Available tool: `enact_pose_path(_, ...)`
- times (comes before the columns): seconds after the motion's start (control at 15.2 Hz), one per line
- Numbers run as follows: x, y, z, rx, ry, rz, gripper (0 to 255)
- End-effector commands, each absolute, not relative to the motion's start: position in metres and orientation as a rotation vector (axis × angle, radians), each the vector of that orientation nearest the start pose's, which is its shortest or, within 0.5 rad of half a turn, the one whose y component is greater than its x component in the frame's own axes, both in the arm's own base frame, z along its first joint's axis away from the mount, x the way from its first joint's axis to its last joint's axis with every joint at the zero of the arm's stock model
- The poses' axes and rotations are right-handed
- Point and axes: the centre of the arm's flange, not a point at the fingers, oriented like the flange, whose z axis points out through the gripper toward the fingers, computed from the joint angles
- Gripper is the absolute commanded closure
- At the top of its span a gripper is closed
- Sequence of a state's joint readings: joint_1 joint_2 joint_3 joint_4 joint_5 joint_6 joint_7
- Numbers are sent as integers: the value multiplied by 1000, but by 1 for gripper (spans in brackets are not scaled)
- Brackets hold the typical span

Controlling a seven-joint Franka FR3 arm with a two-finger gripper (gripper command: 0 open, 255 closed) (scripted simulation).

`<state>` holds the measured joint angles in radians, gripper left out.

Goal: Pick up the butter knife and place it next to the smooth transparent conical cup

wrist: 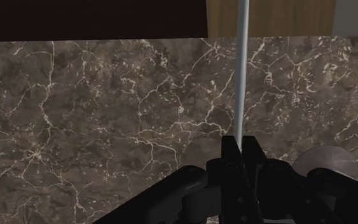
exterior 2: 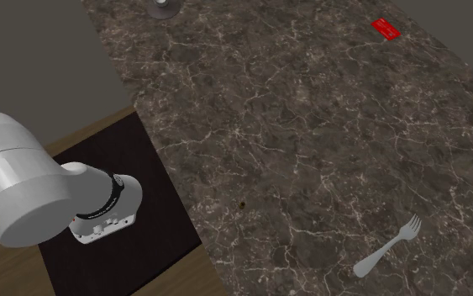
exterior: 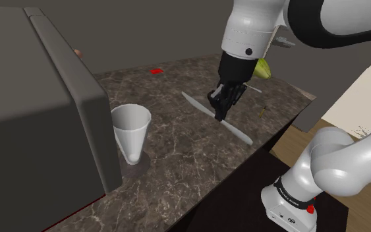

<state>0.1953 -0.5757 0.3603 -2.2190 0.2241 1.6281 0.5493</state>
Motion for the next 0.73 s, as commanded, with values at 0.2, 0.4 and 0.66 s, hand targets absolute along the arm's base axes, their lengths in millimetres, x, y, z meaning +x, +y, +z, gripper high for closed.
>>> enact_pose_path(0.2, 301, 244, 544, -3134, 110, 81, 255)
enact_pose_path(0.4, 301, 244, 528, -3134, 110, 81, 255)
enact_pose_path(0.66, 301, 244, 507, -3134, 110, 81, 255)
